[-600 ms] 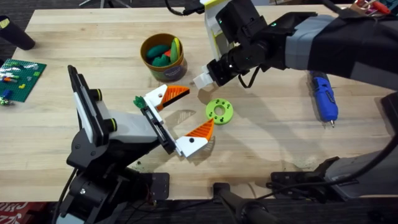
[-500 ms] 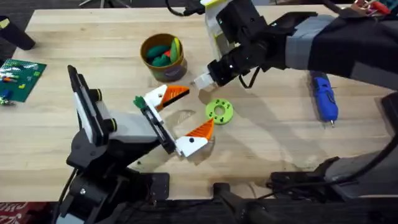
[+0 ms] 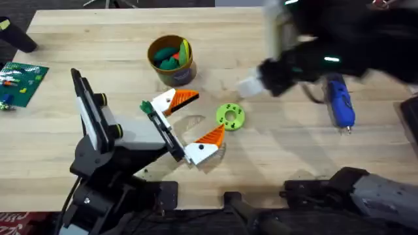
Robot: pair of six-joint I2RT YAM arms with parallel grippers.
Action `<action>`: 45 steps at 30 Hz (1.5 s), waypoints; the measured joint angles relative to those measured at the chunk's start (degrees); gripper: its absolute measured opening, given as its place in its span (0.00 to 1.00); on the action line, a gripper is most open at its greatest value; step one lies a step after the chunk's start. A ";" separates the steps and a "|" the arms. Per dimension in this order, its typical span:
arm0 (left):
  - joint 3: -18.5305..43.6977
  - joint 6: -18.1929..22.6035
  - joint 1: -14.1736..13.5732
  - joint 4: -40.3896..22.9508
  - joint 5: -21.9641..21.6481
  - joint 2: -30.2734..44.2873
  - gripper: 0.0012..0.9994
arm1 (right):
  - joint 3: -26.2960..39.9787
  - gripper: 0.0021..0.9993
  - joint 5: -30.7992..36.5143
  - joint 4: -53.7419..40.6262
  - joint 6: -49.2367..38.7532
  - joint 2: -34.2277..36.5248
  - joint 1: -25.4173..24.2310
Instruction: Pick up the gripper from the table and insert it into the empty holder that is missing its gripper. Then pick up a screw, insert it into the mounting hole, and use the screwdriver to tighten it. Finally, clean up the table by picking up the vegetable and placing it into the bucket.
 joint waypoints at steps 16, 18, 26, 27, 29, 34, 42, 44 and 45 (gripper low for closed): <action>0.00 -0.01 0.00 0.00 -0.10 0.00 0.99 | -23.12 0.73 3.02 8.48 9.12 -30.54 0.02; 0.00 -0.01 0.00 0.00 -0.08 0.01 0.99 | -26.19 0.73 0.10 11.65 9.46 -29.66 0.02; 0.00 -0.01 0.00 0.00 -0.09 0.00 0.99 | -29.18 0.73 -9.33 16.82 10.13 -19.70 0.15; 0.00 -0.01 0.00 0.00 -0.10 0.00 0.99 | -29.18 0.73 -9.91 17.12 10.18 -17.77 0.36; 0.00 -0.01 0.00 0.00 -0.08 0.00 0.99 | -29.18 0.73 -10.74 17.43 10.05 -14.01 1.16; 0.00 -0.01 0.00 0.00 -0.08 0.00 0.99 | -29.23 0.73 -11.76 19.67 9.48 -6.23 4.28; 0.00 -0.01 0.00 0.00 -0.10 0.00 0.99 | -29.25 0.73 -10.13 21.93 9.31 -4.05 8.46; 0.00 -0.01 0.00 0.00 -0.08 0.00 0.99 | -29.25 0.73 -8.98 22.88 9.31 -4.05 9.09; 0.00 -0.01 0.00 0.00 -0.09 0.00 0.99 | -29.25 0.73 -8.43 23.44 9.31 -4.05 9.34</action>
